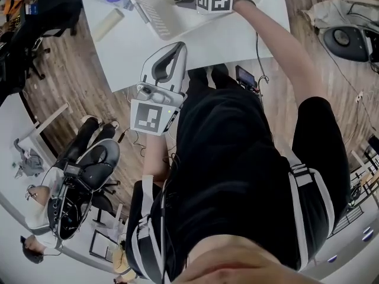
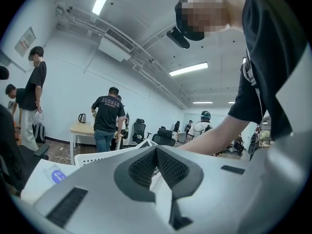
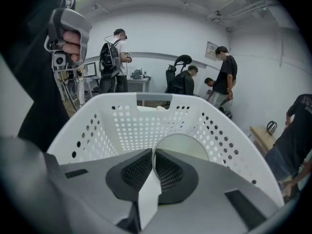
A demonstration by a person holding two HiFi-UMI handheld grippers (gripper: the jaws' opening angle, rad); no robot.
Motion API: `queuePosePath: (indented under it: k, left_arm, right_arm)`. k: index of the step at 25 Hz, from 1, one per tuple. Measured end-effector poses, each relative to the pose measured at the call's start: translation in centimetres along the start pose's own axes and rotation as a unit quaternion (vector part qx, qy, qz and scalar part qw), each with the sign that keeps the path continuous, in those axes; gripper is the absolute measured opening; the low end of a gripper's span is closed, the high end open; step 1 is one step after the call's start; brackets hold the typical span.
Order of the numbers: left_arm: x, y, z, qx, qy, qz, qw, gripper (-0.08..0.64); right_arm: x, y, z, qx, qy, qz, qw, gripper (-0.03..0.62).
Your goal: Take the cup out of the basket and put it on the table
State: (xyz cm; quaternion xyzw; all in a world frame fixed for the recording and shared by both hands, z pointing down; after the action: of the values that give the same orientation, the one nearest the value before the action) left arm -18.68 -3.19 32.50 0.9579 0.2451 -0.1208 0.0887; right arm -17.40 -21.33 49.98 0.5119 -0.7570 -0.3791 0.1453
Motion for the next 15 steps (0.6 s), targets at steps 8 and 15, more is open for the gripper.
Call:
queuePosePath:
  k: [8,15]
  left_arm:
    - [1.7,-0.7,0.4,0.014,0.012,0.001,0.9998,0.018]
    - [2.9,-1.4,1.1,0.025,0.024,0.009,0.9994,0.018]
  right_arm:
    - [-0.1,-6.1,4.7,0.036,-0.017,-0.06,0.997,0.037]
    - [-3.1,-11.7,7.8,0.057,-0.006,-0.086,0.995,0.037]
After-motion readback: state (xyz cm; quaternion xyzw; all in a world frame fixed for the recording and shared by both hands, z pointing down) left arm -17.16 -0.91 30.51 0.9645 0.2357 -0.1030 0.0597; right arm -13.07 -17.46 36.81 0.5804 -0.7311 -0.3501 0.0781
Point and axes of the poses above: the fingertips, and each gripper's own axes: y forward along the fingers, x to its right, z out of its top, the point moved 6 cm from there along -y, backward along the fingers, and after that the axes turned 4 degrees about -y, right-handed, at the moved point
